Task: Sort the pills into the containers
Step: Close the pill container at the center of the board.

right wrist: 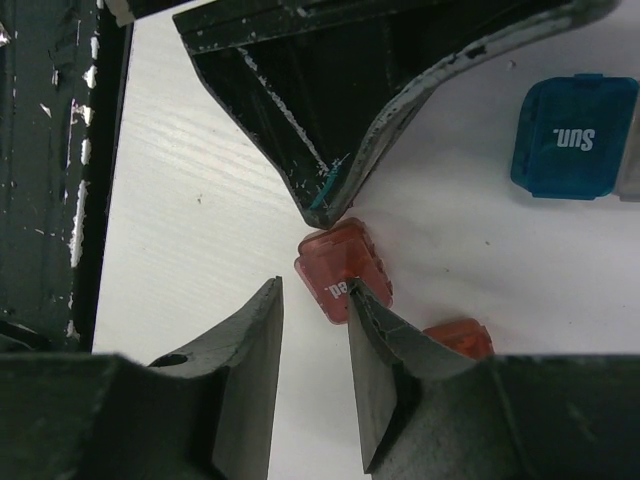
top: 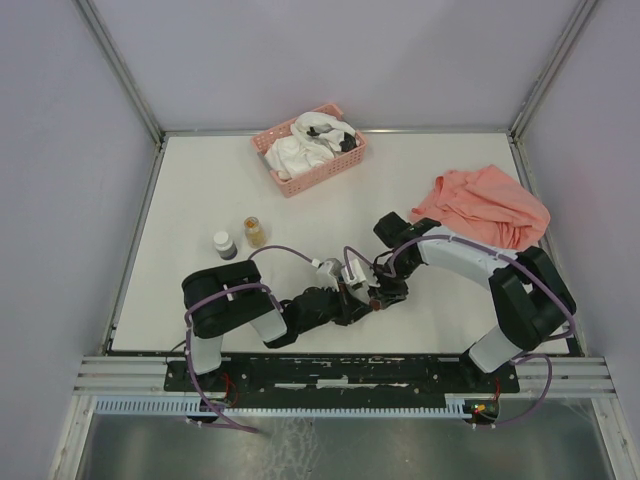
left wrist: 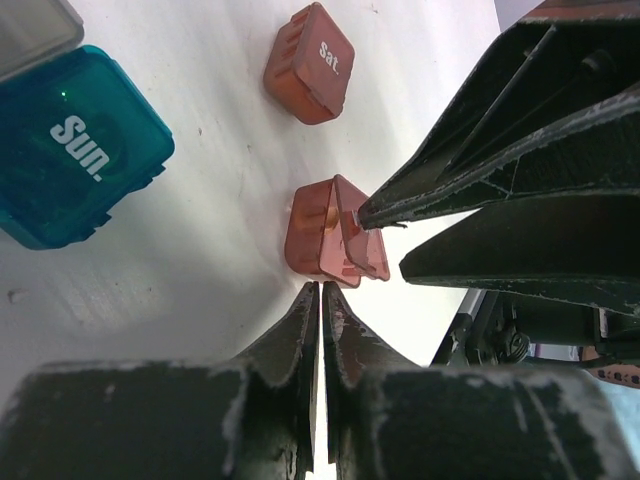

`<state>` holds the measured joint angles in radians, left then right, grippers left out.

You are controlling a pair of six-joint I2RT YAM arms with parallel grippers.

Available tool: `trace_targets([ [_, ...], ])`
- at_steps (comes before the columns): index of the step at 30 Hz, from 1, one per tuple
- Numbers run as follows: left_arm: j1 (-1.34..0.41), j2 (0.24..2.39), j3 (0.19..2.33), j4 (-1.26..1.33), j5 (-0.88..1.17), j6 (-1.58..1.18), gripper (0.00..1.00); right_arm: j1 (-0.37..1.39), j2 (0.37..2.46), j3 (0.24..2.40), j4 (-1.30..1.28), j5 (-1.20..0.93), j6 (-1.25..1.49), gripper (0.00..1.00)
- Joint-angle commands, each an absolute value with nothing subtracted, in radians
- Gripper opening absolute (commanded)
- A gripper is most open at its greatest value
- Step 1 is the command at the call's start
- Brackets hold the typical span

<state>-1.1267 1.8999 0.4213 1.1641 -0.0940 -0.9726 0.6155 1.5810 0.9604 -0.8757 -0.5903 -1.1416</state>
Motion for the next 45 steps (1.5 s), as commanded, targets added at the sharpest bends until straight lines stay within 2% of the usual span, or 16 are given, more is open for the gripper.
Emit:
trace_targets([
  [1, -1.122, 1.897, 0.411, 1.237, -0.087, -1.006, 0.09, 0.618, 1.586, 1.009, -0.877, -0.613, -1.099, 0.39],
  [17, -1.121, 1.897, 0.408, 1.241, -0.080, -1.009, 0.10, 0.615, 1.623, 1.033, -0.883, -0.589, -1.055, 0.21],
  [26, -1.118, 1.902, 0.394, 1.286, -0.075, -1.034, 0.11, 0.614, 1.639, 1.033, -0.847, -0.545, -1.003, 0.06],
  [32, -1.118, 1.901, 0.368, 1.329, -0.074, -1.060, 0.13, 0.615, 1.641, 1.030, -0.832, -0.535, -0.991, 0.03],
  [36, -1.118, 1.898, 0.349, 1.358, -0.075, -1.077, 0.17, 0.615, 1.641, 1.029, -0.827, -0.533, -0.986, 0.02],
  [42, -1.119, 1.903, 0.353, 1.360, -0.075, -1.101, 0.34, 0.616, 1.640, 1.030, -0.829, -0.536, -0.986, 0.02],
  [45, -1.118, 1.928, 0.365, 1.368, -0.075, -1.115, 0.39, 0.616, 1.640, 1.029, -0.828, -0.537, -0.986, 0.02],
])
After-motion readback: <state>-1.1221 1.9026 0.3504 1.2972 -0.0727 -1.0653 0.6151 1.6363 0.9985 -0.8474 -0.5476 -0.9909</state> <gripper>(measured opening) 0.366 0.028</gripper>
